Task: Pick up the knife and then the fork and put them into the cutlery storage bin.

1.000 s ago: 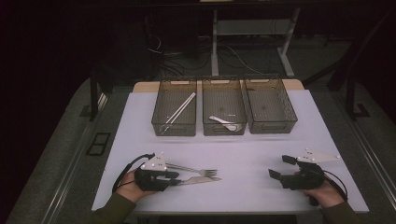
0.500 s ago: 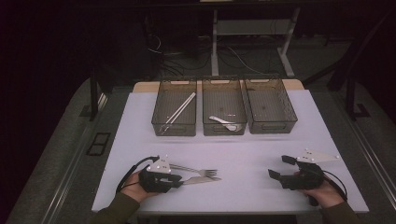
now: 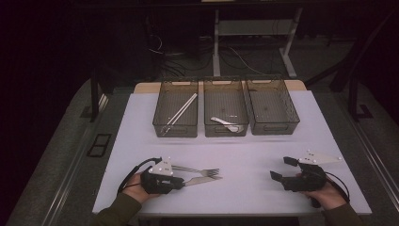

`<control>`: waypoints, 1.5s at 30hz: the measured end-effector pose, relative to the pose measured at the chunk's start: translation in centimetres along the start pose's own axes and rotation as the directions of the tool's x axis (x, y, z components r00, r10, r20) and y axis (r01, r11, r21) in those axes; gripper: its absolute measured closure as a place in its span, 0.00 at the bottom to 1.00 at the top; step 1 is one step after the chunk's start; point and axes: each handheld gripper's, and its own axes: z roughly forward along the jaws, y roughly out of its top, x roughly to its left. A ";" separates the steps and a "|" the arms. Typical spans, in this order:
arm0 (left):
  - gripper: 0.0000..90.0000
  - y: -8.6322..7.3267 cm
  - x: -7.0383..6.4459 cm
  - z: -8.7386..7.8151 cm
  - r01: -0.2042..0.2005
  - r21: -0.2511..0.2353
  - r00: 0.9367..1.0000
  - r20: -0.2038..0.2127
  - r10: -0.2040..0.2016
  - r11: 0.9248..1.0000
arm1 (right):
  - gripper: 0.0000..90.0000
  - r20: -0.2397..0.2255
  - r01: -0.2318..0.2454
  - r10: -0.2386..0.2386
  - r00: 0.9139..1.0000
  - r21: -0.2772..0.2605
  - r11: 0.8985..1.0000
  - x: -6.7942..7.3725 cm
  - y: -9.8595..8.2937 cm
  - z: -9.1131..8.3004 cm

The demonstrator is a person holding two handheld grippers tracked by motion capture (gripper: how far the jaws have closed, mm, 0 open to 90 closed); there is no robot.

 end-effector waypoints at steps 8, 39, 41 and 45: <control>0.88 0.0 0.0 0.0 -0.001 0.001 1.000 -0.004 0.001 1.000 | 0.20 0.000 0.000 0.000 1.000 -0.003 1.000 0.0 0.0 0.0; 0.88 1.9 -0.2 -2.4 0.050 -0.218 0.999 0.012 -0.049 0.975 | 0.20 0.000 0.002 -0.002 1.000 0.000 1.000 0.0 0.0 0.1; 0.88 2.3 -0.1 -2.5 0.059 -0.243 0.998 0.012 -0.058 0.968 | 0.20 0.000 0.003 -0.003 1.000 -0.001 1.000 0.1 0.0 0.1; 0.88 3.3 0.1 -2.3 0.059 -0.265 0.998 0.005 -0.060 0.963 | 0.20 -0.001 -0.002 0.002 1.000 0.000 1.000 0.1 0.1 0.1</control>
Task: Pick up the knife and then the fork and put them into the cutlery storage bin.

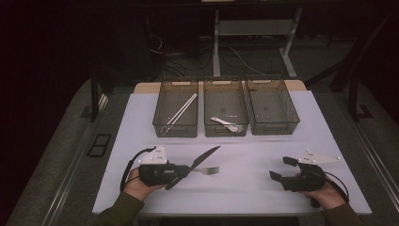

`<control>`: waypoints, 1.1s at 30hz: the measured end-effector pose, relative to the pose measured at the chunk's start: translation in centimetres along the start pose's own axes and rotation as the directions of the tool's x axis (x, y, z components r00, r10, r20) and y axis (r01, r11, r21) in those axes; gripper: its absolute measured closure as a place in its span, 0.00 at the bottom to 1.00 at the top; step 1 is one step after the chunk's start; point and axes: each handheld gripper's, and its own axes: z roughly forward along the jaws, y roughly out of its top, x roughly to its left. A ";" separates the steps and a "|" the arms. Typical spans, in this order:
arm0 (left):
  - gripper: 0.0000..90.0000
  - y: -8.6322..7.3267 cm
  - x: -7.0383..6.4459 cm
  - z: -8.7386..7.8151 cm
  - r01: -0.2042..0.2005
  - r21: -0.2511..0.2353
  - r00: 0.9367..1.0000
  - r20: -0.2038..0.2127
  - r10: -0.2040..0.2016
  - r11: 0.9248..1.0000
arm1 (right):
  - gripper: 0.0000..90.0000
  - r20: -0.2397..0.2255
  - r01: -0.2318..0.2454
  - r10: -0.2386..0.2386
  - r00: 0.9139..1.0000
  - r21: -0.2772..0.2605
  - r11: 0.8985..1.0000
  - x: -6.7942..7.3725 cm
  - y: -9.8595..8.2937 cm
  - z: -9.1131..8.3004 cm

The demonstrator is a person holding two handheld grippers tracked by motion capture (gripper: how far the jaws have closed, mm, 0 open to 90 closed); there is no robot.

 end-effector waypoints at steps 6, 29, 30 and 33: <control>0.88 1.7 0.0 1.4 -0.004 -0.012 1.000 -0.014 0.004 1.000 | 0.20 -0.016 -0.005 0.004 1.000 -0.024 1.000 0.0 0.5 -0.1; 0.89 6.7 -1.1 4.9 0.010 -0.073 0.995 -0.098 -0.017 0.997 | 0.56 -0.208 -0.013 -0.003 0.978 -0.077 0.997 2.4 7.0 1.4; 0.89 6.9 -1.0 5.1 0.006 -0.072 0.995 -0.102 -0.013 0.997 | 0.57 -0.221 -0.020 0.001 0.975 -0.084 0.996 2.4 7.3 1.4; 0.89 7.4 -1.0 5.9 0.008 -0.075 0.993 -0.121 -0.017 0.997 | 0.62 -0.262 -0.049 0.019 0.965 -0.109 0.993 2.7 8.3 1.7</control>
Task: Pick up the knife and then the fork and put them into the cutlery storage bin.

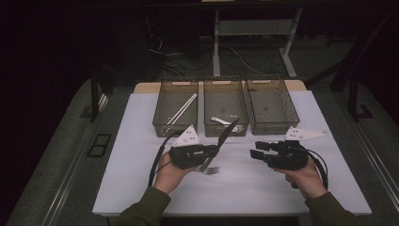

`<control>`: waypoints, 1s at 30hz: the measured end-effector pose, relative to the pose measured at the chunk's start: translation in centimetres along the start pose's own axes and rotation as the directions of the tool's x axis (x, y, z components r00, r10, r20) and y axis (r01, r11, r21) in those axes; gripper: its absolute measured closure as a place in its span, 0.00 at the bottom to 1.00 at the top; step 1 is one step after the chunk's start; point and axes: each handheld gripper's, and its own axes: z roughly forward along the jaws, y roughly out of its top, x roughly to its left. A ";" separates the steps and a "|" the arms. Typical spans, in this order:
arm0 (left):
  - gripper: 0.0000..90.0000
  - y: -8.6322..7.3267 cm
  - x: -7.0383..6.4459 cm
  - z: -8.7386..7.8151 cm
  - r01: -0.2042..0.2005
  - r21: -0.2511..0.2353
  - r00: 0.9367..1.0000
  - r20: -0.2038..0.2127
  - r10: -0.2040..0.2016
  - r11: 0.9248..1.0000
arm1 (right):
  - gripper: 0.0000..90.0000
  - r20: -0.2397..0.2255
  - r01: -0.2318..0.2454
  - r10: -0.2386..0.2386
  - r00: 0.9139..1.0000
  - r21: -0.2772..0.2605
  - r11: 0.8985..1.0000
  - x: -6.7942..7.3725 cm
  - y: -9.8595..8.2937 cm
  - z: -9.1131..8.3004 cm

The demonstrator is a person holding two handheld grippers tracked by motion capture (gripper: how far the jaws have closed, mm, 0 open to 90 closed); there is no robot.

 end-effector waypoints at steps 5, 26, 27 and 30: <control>0.89 0.7 -0.3 1.3 -0.004 -0.010 1.000 -0.013 0.004 1.000 | 0.67 -0.058 -0.004 0.002 0.998 -0.040 0.999 0.8 1.6 1.1; 0.89 1.2 -1.4 2.3 -0.023 -0.067 0.999 -0.048 0.020 0.998 | 0.98 -0.072 -0.018 0.012 0.997 -0.073 0.997 1.9 3.9 4.5; 0.89 1.1 -1.4 2.3 -0.023 -0.068 0.999 -0.048 0.020 0.997 | 0.98 -0.069 -0.010 0.005 0.998 -0.071 0.997 2.0 3.9 4.5; 0.89 1.0 -1.4 2.4 -0.024 -0.068 0.999 -0.045 0.021 0.997 | 0.98 -0.061 0.002 -0.006 0.998 -0.066 0.998 2.0 3.9 4.5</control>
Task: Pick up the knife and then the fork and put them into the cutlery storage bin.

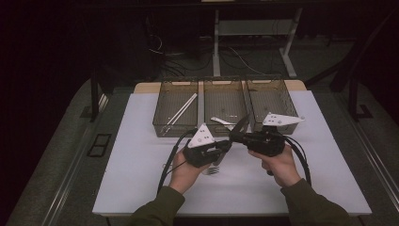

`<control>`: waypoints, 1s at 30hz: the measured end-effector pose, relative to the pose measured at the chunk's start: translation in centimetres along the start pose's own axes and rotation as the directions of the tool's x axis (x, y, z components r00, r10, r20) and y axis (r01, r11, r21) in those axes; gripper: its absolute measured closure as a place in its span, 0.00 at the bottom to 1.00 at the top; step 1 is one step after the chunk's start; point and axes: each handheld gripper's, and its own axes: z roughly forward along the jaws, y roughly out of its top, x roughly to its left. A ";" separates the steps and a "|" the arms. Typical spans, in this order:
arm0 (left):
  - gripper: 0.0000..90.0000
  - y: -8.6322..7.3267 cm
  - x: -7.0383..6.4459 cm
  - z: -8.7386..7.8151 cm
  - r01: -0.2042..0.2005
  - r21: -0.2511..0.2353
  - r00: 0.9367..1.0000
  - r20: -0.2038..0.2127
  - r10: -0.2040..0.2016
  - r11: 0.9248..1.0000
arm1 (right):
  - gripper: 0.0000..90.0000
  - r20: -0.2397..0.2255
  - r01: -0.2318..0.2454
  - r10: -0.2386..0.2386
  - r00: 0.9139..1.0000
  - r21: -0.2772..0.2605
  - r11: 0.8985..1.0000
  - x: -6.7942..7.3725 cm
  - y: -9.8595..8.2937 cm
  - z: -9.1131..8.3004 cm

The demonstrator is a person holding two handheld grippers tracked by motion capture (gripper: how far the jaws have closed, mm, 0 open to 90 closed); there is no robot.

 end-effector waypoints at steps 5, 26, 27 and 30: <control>0.86 -0.3 0.0 0.0 0.002 0.005 1.000 0.015 -0.002 1.000 | 0.99 0.011 0.021 -0.021 1.000 0.013 1.000 0.2 -0.1 -0.1; 0.40 -5.6 1.4 -5.8 0.002 0.059 0.999 0.046 -0.005 0.998 | 0.99 0.171 0.031 -0.034 0.985 0.019 0.999 -2.9 0.7 -4.9; 0.38 -5.8 1.5 -6.0 0.008 0.056 0.999 0.044 -0.011 0.998 | 0.99 0.179 0.035 -0.038 0.983 0.021 0.999 -3.1 0.8 -5.2; 0.32 -6.6 1.9 -6.8 0.029 0.050 0.999 0.037 -0.031 0.998 | 0.99 0.206 0.035 -0.038 0.978 0.017 0.999 -3.7 1.2 -6.2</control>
